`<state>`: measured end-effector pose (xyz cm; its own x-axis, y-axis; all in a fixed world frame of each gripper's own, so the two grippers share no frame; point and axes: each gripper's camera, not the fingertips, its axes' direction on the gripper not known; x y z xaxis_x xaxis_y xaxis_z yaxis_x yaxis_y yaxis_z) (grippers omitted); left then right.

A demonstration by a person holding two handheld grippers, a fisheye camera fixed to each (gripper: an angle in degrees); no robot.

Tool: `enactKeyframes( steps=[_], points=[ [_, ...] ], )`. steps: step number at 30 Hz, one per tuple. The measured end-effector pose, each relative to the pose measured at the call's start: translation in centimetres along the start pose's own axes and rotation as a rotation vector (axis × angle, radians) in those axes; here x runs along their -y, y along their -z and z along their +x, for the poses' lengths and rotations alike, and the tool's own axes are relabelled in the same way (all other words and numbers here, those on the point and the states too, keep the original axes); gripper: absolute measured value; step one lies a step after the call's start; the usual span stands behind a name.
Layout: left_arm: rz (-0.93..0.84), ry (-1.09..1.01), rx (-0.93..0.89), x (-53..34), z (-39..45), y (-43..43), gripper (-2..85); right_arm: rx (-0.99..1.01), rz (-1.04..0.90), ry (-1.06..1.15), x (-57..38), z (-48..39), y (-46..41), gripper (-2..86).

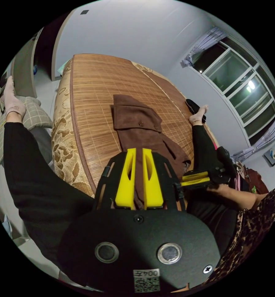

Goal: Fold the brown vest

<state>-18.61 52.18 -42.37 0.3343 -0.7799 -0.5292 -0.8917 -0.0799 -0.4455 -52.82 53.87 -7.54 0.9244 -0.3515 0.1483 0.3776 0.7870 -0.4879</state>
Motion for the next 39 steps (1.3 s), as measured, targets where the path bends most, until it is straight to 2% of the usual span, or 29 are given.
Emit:
enactKeyframes(
  steps=[2,4,5,7,11,14,18,20,22,25,30,32,35,39],
  points=[
    [0.003,-0.002,-0.003,0.2,-0.3,-0.3,2.6,-0.145,0.004,-0.051,0.4,2.8,1.6,4.0],
    [0.003,-0.006,-0.009,0.4,-0.7,-0.6,2.7,-0.292,0.044,-0.245,-0.2,9.0,4.8,4.5],
    [0.002,-0.006,-0.012,0.5,-0.8,-0.8,2.7,-0.281,0.058,-0.304,-0.5,10.7,5.8,4.7],
    [-0.004,-0.004,-0.019,0.8,-1.3,-1.4,2.7,-0.164,0.207,-0.458,-2.7,15.0,10.2,6.6],
    [-0.031,-0.013,-0.008,1.5,-1.6,-2.6,2.8,-0.07,0.36,-0.527,-5.0,15.0,13.0,10.8],
    [-0.062,-0.037,0.023,2.2,-1.6,-3.8,3.1,0.075,0.303,-0.534,-5.4,13.8,11.0,12.6],
    [-0.098,-0.107,0.13,3.7,-1.8,-5.9,4.8,-0.01,0.246,-0.536,-5.1,12.5,11.1,12.8],
    [-0.119,-0.126,0.156,4.3,-2.0,-7.0,5.6,-0.025,0.146,-0.504,-4.3,12.4,10.5,12.9],
    [-0.128,-0.133,0.162,4.6,-2.4,-8.1,6.1,-0.054,-0.014,-0.462,-3.2,12.3,9.1,13.5],
    [-0.103,-0.14,0.163,4.1,-2.5,-8.3,6.3,-0.16,-0.127,-0.443,-2.5,12.1,8.5,13.5],
    [-0.057,-0.131,0.138,3.5,-3.2,-8.0,6.2,-0.219,-0.265,-0.404,-2.6,12.7,7.6,10.1],
    [-0.046,-0.109,0.108,3.3,-3.6,-8.0,6.2,-0.209,-0.245,-0.391,-3.2,13.1,8.2,4.2],
    [-0.031,-0.082,0.079,3.1,-4.2,-8.1,6.1,-0.183,-0.137,-0.393,-5.5,13.5,10.7,1.3],
    [-0.032,-0.102,0.093,2.6,-3.9,-8.2,5.9,0.071,0.238,-0.382,-12.2,14.6,17.2,0.3]
  ],
)
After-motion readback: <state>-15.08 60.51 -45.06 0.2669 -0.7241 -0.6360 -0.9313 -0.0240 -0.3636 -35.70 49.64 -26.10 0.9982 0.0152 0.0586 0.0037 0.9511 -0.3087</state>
